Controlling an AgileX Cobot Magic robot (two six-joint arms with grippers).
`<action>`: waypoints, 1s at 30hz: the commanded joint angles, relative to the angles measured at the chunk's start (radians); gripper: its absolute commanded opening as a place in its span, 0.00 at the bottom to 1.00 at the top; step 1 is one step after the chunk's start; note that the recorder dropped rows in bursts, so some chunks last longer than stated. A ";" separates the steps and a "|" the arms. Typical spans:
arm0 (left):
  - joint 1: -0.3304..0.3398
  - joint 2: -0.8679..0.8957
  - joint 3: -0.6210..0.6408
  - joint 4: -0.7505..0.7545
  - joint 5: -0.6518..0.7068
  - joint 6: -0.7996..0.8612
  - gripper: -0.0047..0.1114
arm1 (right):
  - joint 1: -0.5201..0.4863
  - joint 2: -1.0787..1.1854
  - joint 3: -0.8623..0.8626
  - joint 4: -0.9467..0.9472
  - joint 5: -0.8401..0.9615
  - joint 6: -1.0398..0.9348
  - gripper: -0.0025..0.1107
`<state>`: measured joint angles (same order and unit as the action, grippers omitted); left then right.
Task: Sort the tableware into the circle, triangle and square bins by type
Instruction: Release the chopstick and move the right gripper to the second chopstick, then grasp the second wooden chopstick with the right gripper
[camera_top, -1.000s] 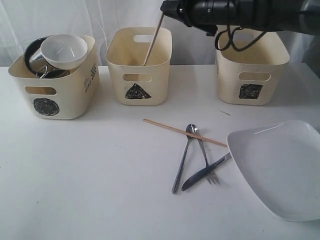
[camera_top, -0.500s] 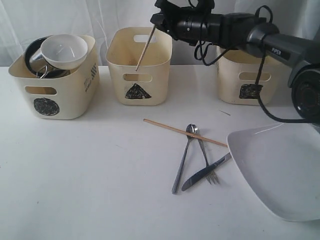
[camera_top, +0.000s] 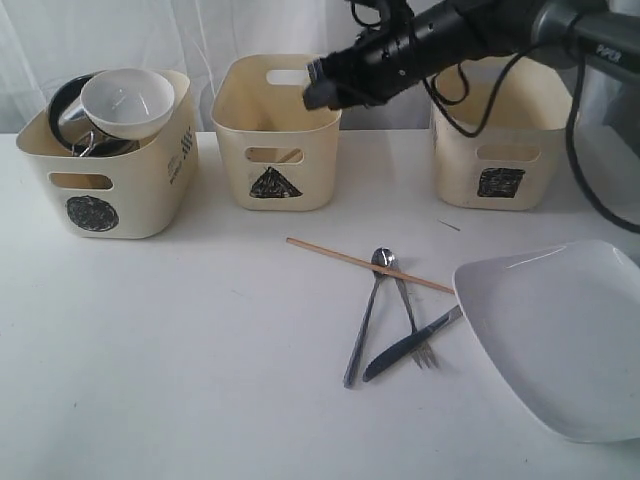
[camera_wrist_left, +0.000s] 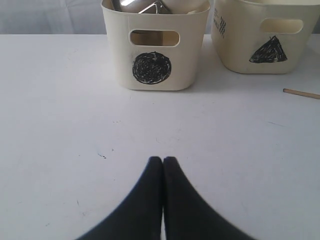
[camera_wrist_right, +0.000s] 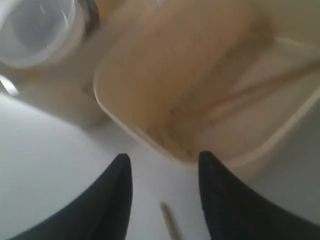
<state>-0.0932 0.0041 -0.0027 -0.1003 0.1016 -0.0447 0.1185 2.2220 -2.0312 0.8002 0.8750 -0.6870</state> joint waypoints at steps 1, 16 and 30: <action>0.001 -0.004 0.003 -0.002 -0.002 -0.002 0.04 | 0.009 -0.106 0.114 -0.380 0.135 0.165 0.38; 0.001 -0.004 0.003 -0.002 -0.002 -0.002 0.04 | 0.200 -0.222 0.474 -0.737 -0.051 0.191 0.38; 0.001 -0.004 0.003 -0.002 -0.002 -0.003 0.04 | 0.212 -0.043 0.386 -0.737 -0.124 0.063 0.38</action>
<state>-0.0932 0.0041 -0.0027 -0.1003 0.1016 -0.0447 0.3297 2.1596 -1.6137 0.0691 0.7550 -0.5971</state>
